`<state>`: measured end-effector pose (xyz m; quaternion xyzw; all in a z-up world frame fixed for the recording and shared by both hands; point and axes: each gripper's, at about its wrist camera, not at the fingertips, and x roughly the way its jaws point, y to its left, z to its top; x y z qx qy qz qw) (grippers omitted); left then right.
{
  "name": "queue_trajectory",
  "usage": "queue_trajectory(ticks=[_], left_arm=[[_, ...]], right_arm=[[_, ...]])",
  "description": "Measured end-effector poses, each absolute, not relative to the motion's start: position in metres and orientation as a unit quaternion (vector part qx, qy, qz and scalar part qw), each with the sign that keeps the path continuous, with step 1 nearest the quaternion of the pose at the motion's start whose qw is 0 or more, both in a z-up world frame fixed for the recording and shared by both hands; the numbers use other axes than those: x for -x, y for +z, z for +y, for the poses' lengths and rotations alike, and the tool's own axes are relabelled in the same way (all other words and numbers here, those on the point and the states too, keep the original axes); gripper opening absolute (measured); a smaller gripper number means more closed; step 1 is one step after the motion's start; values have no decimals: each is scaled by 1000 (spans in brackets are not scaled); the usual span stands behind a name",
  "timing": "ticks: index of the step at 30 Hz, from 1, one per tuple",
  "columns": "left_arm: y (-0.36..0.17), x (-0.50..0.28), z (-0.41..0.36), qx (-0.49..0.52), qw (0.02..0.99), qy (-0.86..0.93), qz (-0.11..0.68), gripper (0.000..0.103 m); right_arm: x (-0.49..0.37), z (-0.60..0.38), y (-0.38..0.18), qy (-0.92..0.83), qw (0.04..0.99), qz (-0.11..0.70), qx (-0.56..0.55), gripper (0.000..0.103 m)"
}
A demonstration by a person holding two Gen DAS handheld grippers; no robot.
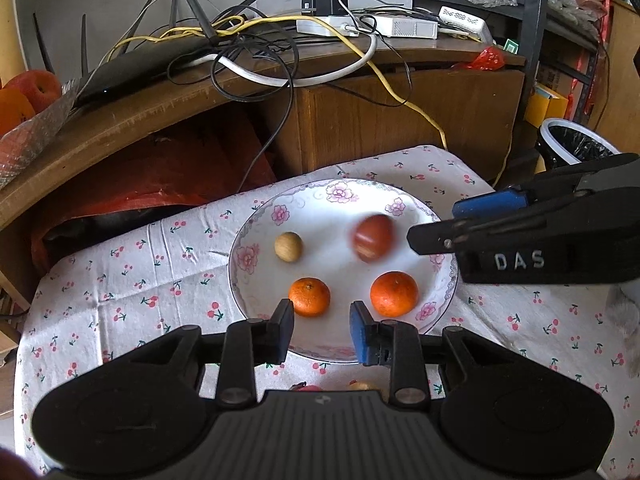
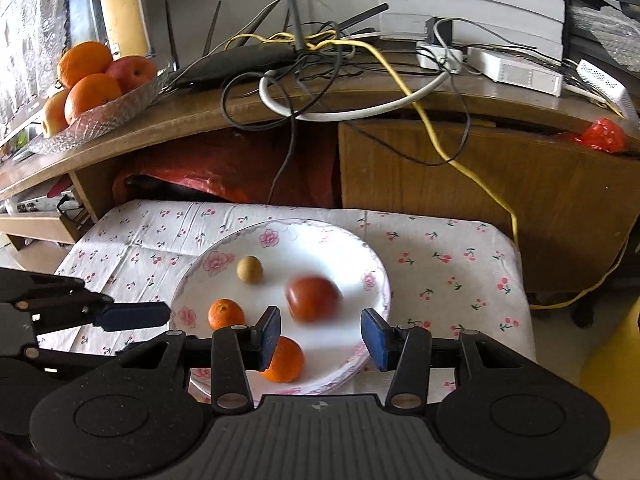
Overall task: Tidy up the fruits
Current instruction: 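Lower the tomato and potato into the white bowl and open both grippers, then withdraw both grippers from the bowl toward the remaining fruits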
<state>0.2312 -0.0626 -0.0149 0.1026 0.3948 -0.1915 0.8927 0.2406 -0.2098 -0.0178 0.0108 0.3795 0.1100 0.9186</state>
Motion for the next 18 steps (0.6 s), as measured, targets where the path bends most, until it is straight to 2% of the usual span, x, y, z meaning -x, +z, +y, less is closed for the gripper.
queue_trajectory(ticks=[18], left_arm=[[-7,-211,-43,-115,890,-195,395,39]], right_arm=[[-220,-198,-18,133,906,401,15,41]])
